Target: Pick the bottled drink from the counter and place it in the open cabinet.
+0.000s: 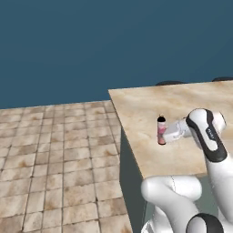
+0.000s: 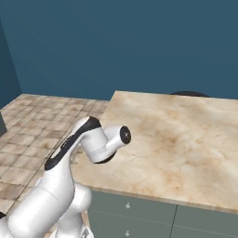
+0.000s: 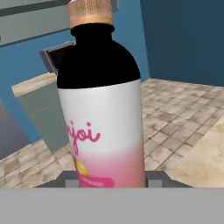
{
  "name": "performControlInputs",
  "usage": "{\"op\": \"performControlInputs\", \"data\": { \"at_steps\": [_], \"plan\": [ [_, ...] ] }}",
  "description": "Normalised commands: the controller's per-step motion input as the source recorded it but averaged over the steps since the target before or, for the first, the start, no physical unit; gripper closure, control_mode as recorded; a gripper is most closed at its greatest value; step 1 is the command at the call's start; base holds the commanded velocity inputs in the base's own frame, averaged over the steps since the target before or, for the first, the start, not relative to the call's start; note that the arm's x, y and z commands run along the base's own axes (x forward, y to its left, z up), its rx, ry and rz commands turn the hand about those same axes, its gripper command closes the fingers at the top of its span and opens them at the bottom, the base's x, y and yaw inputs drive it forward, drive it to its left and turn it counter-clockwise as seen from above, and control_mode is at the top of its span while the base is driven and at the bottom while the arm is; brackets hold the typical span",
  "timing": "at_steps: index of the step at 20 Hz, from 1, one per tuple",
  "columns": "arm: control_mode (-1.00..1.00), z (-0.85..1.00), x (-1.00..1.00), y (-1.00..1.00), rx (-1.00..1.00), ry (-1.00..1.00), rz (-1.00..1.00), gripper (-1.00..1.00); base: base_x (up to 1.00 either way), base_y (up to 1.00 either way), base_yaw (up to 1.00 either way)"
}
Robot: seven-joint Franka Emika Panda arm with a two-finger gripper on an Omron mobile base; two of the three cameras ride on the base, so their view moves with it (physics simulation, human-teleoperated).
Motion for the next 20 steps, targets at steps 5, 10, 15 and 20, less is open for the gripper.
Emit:
{"op": "performControlInputs", "data": {
  "at_steps": [5, 10, 15, 20],
  "plan": [
    [-1.00, 0.59, -0.31, 0.23, 0.00, 0.08, -0.26, 1.00, 0.00, 0.00, 0.00],
    [-1.00, 0.57, -0.32, 0.41, -0.02, 0.16, -0.22, 1.00, 0.00, 0.00, 0.00],
    [-1.00, 0.56, -0.28, 0.34, -0.08, 0.23, -0.20, 1.00, 0.00, 0.00, 0.00],
    [-1.00, 0.38, -0.36, 0.11, -0.11, 0.05, -0.10, 1.00, 0.00, 0.00, 0.00]
  ]
}}
